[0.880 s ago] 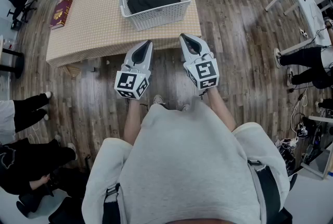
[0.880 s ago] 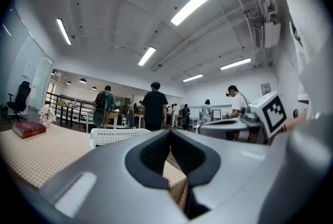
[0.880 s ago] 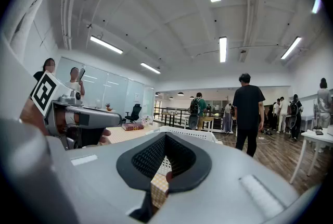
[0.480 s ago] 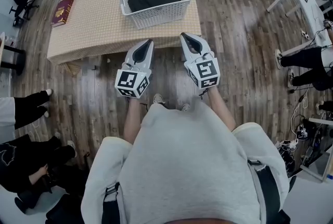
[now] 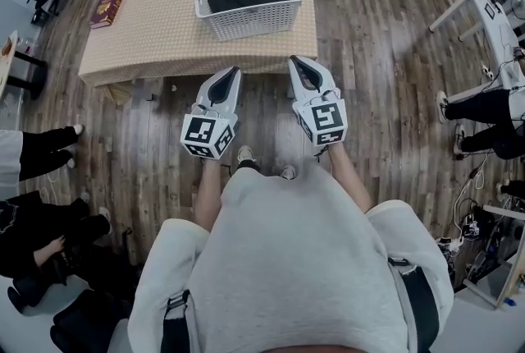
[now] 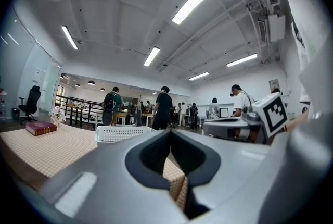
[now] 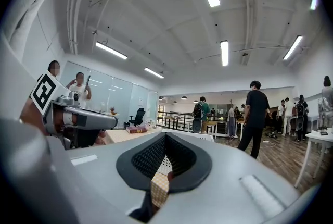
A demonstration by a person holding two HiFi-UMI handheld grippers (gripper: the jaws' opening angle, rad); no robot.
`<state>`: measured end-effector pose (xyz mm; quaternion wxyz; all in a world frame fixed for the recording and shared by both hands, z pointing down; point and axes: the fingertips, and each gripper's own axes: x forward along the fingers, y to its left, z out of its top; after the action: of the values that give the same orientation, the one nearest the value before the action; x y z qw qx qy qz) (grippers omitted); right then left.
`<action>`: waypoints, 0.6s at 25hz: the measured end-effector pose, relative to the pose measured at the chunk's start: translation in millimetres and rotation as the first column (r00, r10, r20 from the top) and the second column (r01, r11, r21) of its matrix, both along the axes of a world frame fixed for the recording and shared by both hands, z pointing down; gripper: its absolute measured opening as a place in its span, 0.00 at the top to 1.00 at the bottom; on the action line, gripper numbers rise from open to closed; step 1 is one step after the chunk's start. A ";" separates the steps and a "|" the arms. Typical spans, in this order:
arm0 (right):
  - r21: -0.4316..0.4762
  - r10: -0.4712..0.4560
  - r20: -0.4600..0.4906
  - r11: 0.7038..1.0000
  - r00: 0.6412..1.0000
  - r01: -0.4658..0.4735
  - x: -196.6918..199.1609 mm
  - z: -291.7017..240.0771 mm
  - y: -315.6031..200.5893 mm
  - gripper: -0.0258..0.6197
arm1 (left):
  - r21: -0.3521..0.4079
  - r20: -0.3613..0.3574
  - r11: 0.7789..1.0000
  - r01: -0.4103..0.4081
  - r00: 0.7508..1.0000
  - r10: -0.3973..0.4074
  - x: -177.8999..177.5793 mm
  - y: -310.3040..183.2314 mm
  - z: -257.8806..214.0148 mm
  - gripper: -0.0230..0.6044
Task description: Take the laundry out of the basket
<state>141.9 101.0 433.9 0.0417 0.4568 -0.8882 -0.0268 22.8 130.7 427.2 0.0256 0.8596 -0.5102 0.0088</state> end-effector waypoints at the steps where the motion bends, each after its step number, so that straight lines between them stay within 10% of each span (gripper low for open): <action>1: 0.005 -0.007 0.001 1.000 1.000 0.007 2.5 0.2 2.0 0.96 | 0.000 0.000 1.000 0.010 1.000 -0.010 1.6 4.0 1.6 0.95; 15: 0.039 -0.049 -0.010 0.998 0.999 0.049 2.4 -3.4 -14.2 0.96 | -0.008 -0.008 0.998 0.057 0.998 -0.057 -2.1 -11.9 9.1 0.95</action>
<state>144.3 86.8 430.5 0.0359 0.4354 -0.8983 -0.0472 20.7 118.7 436.2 0.0312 0.8446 -0.5345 0.0065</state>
